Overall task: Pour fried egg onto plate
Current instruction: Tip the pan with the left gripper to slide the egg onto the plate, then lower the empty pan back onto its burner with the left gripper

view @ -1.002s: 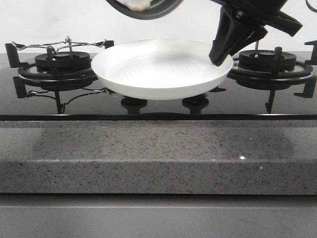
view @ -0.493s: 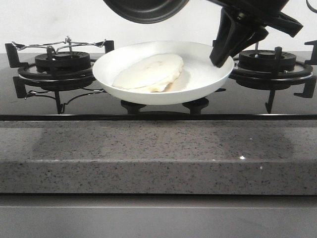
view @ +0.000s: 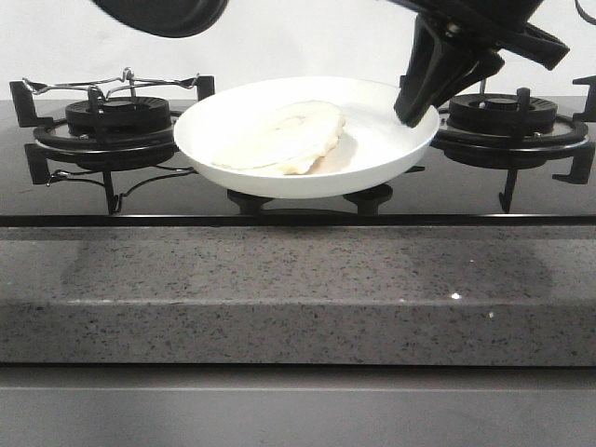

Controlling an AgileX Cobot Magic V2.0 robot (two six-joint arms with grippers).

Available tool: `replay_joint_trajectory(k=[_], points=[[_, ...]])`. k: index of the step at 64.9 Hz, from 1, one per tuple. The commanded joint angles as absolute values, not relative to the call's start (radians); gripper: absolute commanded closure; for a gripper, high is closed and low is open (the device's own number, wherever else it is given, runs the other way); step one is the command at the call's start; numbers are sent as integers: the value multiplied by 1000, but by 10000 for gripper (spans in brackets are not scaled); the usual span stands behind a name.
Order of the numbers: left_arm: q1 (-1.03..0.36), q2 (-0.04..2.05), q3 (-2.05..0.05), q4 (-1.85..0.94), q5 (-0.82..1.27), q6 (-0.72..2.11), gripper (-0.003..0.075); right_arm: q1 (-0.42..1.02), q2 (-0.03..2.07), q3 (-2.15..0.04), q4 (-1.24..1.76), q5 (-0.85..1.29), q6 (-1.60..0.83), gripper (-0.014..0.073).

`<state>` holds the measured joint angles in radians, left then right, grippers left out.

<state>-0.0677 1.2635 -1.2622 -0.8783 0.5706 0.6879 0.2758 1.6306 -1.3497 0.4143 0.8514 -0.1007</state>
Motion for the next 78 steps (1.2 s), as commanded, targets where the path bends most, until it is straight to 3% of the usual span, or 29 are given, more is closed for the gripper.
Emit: replay_joint_trajectory(k=[1, 11, 23, 39, 62, 78], points=[[37, 1275, -1296, -1096, 622, 671, 739, 277, 1587, -1377, 449, 811, -105, 662], [207, 1380, -1296, -1337, 786, 671, 739, 277, 1587, -1377, 449, 811, -105, 662], [316, 1521, -1296, -1573, 940, 671, 739, 277, 1587, -1377, 449, 811, -105, 662], [356, 1663, -1296, -1736, 1010, 668, 739, 277, 1587, -1377, 449, 811, -105, 662], [356, 1732, -1296, -1714, 1029, 615, 732, 277, 1587, -1377, 449, 811, -105, 662], [356, 1734, -1296, -1626, 1021, 581, 574, 277, 1587, -1377, 449, 811, -105, 662]])
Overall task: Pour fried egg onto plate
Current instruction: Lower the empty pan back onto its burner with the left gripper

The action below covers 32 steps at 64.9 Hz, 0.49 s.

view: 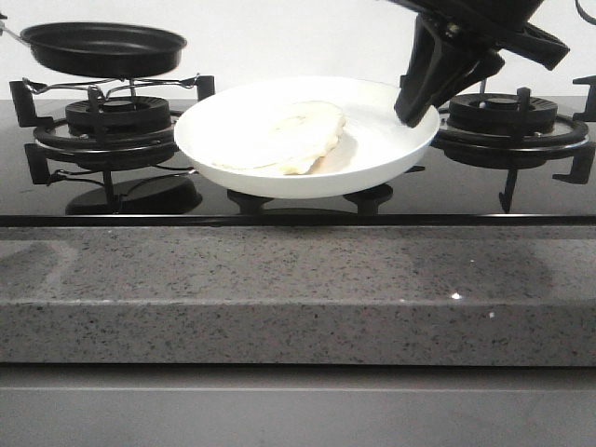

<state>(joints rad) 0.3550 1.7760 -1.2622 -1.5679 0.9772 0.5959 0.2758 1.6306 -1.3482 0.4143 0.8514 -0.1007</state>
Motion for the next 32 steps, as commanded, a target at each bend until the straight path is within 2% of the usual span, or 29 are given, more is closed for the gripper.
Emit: replay_joint_trajectory(k=[1, 21, 26, 32], points=[[356, 1734, -1296, -1626, 1021, 581, 562, 277, 1587, -1377, 449, 811, -105, 662], [356, 1734, -1296, -1615, 1027, 583, 250, 277, 1587, -1377, 449, 811, -105, 662], [356, 1734, -1296, -1605, 1013, 583, 213, 277, 1587, -1377, 449, 811, -105, 662], [356, 1734, -1296, -1585, 990, 583, 206, 277, 1587, -1377, 449, 811, -105, 662]])
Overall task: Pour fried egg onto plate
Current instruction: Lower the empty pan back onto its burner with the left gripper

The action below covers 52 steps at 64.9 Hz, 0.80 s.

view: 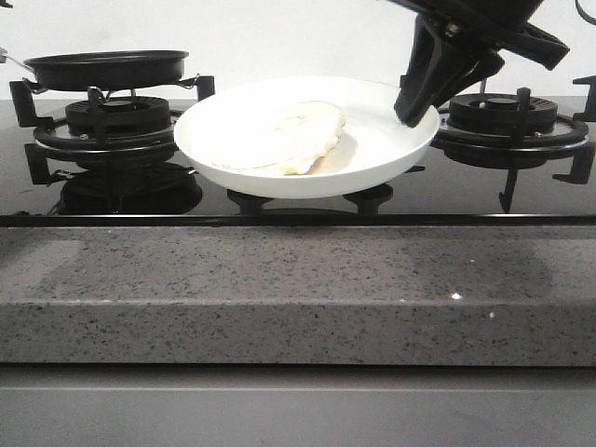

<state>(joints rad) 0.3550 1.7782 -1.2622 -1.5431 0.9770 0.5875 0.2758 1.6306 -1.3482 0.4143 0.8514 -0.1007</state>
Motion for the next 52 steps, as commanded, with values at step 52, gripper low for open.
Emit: replay_joint_trajectory(k=[52], points=[[436, 1557, -1360, -1378, 973, 618, 207, 277, 1587, -1377, 449, 811, -105, 662]])
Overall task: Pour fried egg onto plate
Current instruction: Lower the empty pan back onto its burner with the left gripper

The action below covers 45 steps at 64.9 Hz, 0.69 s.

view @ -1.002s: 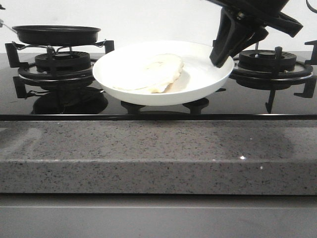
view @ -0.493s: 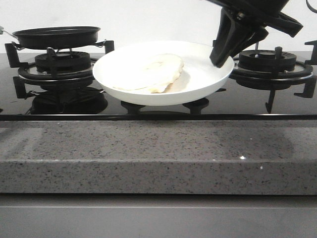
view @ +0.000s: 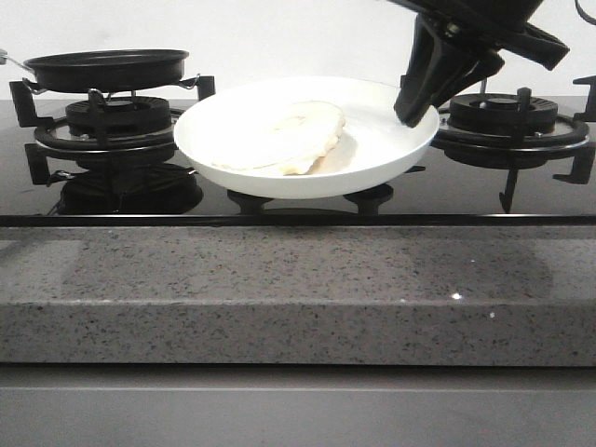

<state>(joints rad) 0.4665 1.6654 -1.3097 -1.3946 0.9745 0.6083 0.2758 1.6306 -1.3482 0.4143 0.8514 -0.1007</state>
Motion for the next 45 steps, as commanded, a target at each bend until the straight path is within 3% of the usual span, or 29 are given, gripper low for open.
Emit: replay_joint_trajectory(k=[1, 17, 31, 45], points=[[421, 1546, -1364, -1353, 963, 618, 207, 277, 1587, -1377, 449, 811, -105, 662], [129, 1352, -1373, -785, 817, 446, 209, 277, 1587, -1377, 449, 811, -105, 662], [-165, 1250, -1353, -157, 809, 66, 230, 277, 1587, -1377, 449, 811, -105, 662], [-305, 1136, -1186, -28, 780, -57, 230, 277, 1587, -1377, 449, 811, -105, 662]])
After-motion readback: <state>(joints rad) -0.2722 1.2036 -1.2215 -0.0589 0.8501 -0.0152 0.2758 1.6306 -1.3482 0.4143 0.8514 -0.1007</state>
